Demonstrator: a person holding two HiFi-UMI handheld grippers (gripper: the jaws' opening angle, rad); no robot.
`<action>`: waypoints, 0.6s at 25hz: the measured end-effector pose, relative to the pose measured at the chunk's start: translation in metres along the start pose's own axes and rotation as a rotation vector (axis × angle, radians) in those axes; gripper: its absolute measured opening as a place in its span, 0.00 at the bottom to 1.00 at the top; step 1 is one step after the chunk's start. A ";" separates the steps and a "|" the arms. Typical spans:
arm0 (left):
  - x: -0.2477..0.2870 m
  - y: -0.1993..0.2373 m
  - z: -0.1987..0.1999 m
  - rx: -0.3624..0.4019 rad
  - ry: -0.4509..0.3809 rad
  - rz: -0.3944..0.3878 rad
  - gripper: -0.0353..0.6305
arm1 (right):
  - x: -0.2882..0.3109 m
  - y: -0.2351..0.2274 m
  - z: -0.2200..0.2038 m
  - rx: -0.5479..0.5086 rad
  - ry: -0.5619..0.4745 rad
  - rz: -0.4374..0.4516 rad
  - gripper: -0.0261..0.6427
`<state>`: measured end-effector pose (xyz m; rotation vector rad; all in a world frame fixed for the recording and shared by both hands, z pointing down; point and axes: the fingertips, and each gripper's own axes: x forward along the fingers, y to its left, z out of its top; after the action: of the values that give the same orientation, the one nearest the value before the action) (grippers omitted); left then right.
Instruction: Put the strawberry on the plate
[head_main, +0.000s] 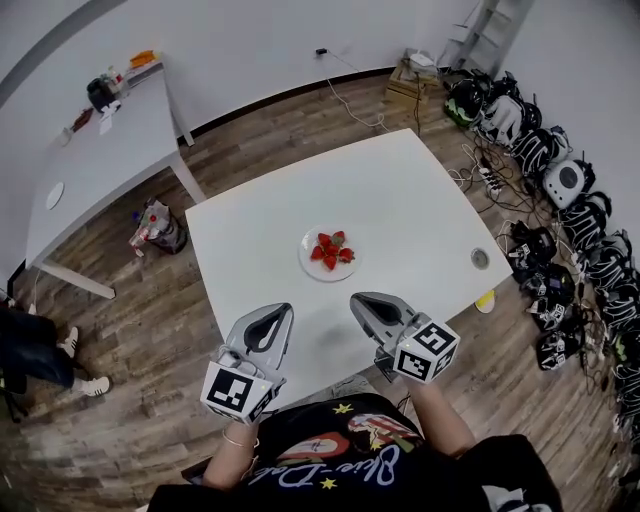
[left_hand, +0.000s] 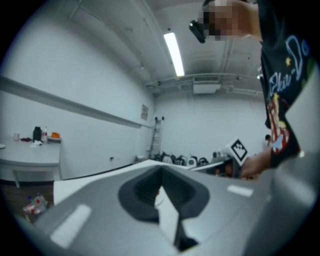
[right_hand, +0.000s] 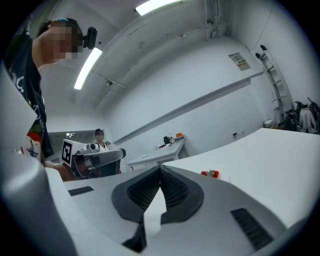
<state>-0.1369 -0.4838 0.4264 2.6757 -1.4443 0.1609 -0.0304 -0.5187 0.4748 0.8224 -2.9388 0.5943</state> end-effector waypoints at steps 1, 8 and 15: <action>-0.005 -0.002 -0.001 0.000 -0.009 -0.009 0.05 | -0.003 0.006 0.000 -0.003 -0.004 -0.007 0.06; -0.035 -0.014 0.001 0.012 -0.030 -0.041 0.05 | -0.021 0.040 -0.002 -0.018 -0.024 -0.053 0.06; -0.058 -0.030 -0.014 -0.001 -0.021 -0.076 0.05 | -0.036 0.075 -0.005 -0.129 -0.034 -0.074 0.06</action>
<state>-0.1444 -0.4173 0.4311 2.7340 -1.3457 0.1262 -0.0373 -0.4400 0.4481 0.9309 -2.9244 0.3856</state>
